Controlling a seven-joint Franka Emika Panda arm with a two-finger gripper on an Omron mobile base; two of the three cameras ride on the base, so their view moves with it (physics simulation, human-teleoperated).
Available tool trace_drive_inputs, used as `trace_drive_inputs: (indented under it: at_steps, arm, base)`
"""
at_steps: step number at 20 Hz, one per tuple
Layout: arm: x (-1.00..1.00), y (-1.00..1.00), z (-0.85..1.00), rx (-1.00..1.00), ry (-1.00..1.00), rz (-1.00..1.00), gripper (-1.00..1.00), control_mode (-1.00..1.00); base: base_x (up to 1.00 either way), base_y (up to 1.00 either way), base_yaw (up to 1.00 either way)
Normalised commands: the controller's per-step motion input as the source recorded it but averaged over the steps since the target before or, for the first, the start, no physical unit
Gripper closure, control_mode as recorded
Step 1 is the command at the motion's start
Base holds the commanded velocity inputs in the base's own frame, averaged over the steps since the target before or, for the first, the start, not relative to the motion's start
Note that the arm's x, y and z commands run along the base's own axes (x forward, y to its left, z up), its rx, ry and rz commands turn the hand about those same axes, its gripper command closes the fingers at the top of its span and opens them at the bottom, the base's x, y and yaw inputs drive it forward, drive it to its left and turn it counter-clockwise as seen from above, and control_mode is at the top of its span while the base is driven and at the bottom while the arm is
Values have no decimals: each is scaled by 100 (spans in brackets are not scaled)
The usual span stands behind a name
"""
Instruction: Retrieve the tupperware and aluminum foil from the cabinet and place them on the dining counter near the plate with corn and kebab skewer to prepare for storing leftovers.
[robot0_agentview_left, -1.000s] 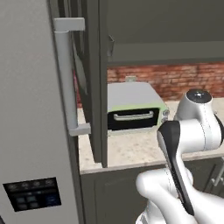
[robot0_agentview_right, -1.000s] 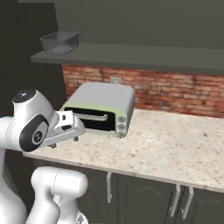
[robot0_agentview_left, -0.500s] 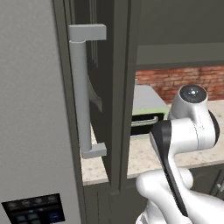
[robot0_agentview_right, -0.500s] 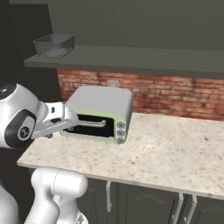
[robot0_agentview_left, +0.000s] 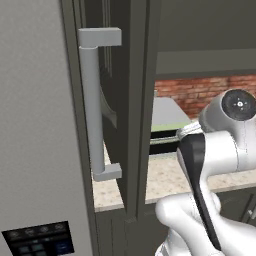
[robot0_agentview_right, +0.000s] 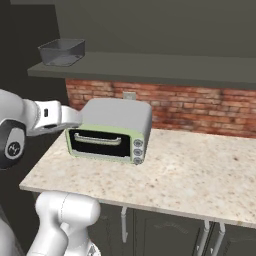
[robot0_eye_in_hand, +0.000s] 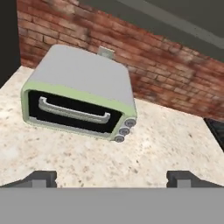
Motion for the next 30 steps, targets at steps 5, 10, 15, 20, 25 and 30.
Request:
trace_drive_inputs:
  at_steps: [5, 10, 15, 20, 25, 30]
  arm:
    - [1, -5, 66, 22, -28, -5, -100, -100]
    - [11, 0, 79, 15, -5, 3, -100, -100]
    - [30, 4, 75, 15, 0, 6, -100, -100]
    - [48, 17, 48, 9, 0, 1, -100, -100]
    - [52, 20, 5, 2, -3, 0, -100, -100]
    - [51, 28, 0, 0, -5, 0, -100, -100]
  base:
    - [0, 0, 0]
    - [0, 0, 0]
    - [0, 0, 0]
    - [0, 0, 0]
    - [0, 0, 0]
    - [0, 0, 0]
